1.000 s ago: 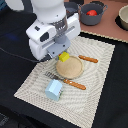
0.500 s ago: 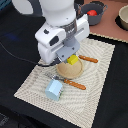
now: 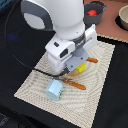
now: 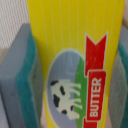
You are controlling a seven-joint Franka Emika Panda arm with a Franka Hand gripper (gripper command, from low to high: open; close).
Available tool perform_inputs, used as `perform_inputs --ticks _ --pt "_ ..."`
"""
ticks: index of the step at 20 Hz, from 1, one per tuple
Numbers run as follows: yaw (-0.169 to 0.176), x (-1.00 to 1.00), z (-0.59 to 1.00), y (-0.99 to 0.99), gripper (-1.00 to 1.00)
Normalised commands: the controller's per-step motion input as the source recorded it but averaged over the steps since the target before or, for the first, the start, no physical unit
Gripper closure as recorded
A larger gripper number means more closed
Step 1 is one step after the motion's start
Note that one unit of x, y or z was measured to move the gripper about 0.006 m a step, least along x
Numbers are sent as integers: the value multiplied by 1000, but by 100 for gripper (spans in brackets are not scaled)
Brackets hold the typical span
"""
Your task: Interact with the objects in diverse but meaningful ways.
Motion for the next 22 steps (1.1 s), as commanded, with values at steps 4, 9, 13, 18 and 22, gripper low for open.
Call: perform_inputs --ticks 4,9,13,18,22 --pt "25 -4 516 212 -100" --pt "11 -47 761 237 -100" --pt "2 -152 896 286 -100" --pt "-2 -150 919 115 -100" --pt "0 -63 568 41 -100"
